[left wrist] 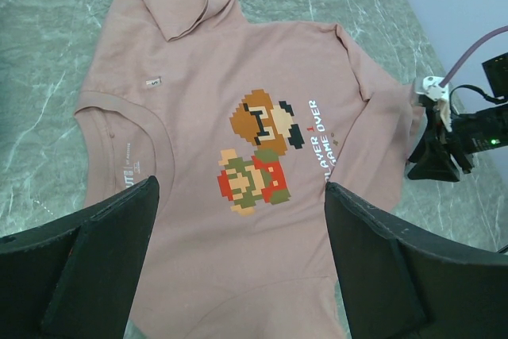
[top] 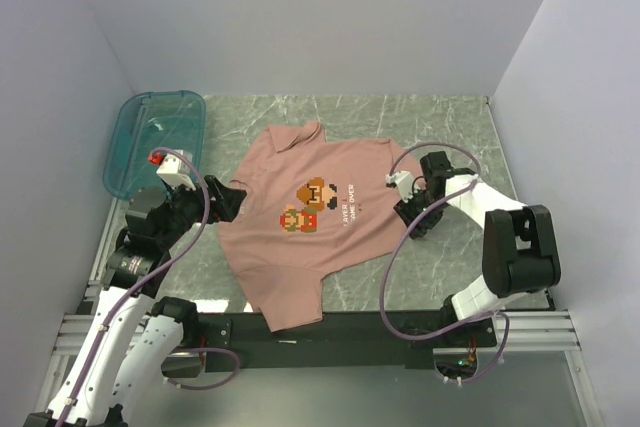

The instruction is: Fold and stack the t-shirts

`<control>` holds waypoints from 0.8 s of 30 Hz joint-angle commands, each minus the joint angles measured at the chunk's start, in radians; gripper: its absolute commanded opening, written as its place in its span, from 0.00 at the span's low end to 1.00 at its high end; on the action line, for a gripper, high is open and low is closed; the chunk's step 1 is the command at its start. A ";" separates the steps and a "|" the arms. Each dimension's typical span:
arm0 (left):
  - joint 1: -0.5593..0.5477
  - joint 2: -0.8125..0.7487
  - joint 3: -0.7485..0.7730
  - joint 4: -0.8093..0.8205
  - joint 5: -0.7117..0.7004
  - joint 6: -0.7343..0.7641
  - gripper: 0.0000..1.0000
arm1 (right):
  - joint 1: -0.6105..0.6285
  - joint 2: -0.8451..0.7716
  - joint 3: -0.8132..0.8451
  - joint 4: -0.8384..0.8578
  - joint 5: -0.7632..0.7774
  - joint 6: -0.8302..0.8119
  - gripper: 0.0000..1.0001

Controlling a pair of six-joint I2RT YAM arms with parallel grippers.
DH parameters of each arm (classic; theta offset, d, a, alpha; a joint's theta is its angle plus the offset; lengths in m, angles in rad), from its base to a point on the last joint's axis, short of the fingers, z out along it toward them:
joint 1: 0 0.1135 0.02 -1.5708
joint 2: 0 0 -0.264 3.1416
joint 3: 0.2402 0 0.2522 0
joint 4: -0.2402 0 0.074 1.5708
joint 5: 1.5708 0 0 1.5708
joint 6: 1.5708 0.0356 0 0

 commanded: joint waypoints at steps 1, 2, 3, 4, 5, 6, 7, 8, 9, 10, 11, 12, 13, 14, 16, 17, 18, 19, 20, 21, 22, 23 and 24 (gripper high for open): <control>0.003 -0.006 -0.003 0.042 0.019 0.018 0.90 | 0.016 0.036 0.028 0.069 0.057 0.028 0.49; 0.002 -0.003 -0.002 0.042 0.021 0.018 0.90 | 0.019 0.050 0.034 0.079 0.068 0.037 0.48; 0.002 -0.004 -0.002 0.043 0.021 0.018 0.90 | 0.021 0.056 0.036 0.082 0.083 0.040 0.48; 0.002 -0.004 -0.003 0.043 0.021 0.016 0.90 | 0.024 0.061 0.037 0.085 0.091 0.043 0.48; 0.002 -0.003 -0.002 0.043 0.022 0.016 0.90 | 0.025 0.065 0.039 0.087 0.097 0.045 0.48; 0.000 -0.004 -0.002 0.043 0.022 0.016 0.90 | 0.025 0.065 0.039 0.090 0.103 0.045 0.48; 0.003 -0.003 -0.002 0.043 0.024 0.016 0.90 | 0.028 0.061 0.040 0.085 0.112 0.043 0.47; 0.002 -0.004 -0.002 0.043 0.022 0.018 0.90 | 0.028 0.055 0.040 0.075 0.111 0.037 0.47; 0.002 -0.004 -0.002 0.043 0.021 0.016 0.90 | 0.028 0.046 0.043 0.069 0.109 0.032 0.47; 0.002 -0.004 -0.002 0.043 0.022 0.018 0.90 | 0.028 0.026 0.045 0.059 0.112 0.025 0.47; 0.002 -0.003 -0.003 0.045 0.022 0.016 0.90 | 0.028 0.016 0.045 0.058 0.117 0.019 0.47; 0.003 -0.003 -0.005 0.045 0.025 0.016 0.90 | 0.028 0.010 0.046 0.058 0.120 0.017 0.47; 0.002 -0.003 -0.004 0.046 0.028 0.018 0.90 | 0.028 0.007 0.048 0.058 0.121 0.015 0.47; 0.002 0.000 -0.004 0.046 0.028 0.016 0.90 | 0.028 0.012 0.057 0.055 0.120 0.017 0.47; 0.002 0.000 -0.004 0.046 0.028 0.018 0.90 | 0.030 0.036 0.068 0.056 0.117 0.023 0.47; 0.002 0.000 -0.004 0.046 0.028 0.016 0.90 | 0.030 0.047 0.072 0.061 0.114 0.026 0.46; 0.003 0.000 -0.004 0.045 0.027 0.016 0.90 | 0.031 0.059 0.075 0.062 0.114 0.028 0.46; 0.002 0.000 -0.004 0.046 0.025 0.016 0.90 | 0.031 0.078 0.078 0.069 0.112 0.031 0.45; 0.003 0.000 -0.004 0.045 0.024 0.016 0.90 | 0.031 0.084 0.077 0.072 0.112 0.031 0.45; 0.003 0.000 -0.004 0.045 0.024 0.018 0.90 | 0.031 0.090 0.077 0.073 0.108 0.031 0.42; 0.003 0.002 -0.005 0.045 0.024 0.016 0.90 | 0.031 0.098 0.074 0.072 0.105 0.029 0.40; 0.003 0.002 -0.004 0.045 0.025 0.016 0.90 | 0.033 0.099 0.072 0.064 0.103 0.026 0.37; 0.002 0.002 -0.004 0.045 0.025 0.018 0.90 | 0.033 0.099 0.069 0.056 0.101 0.022 0.33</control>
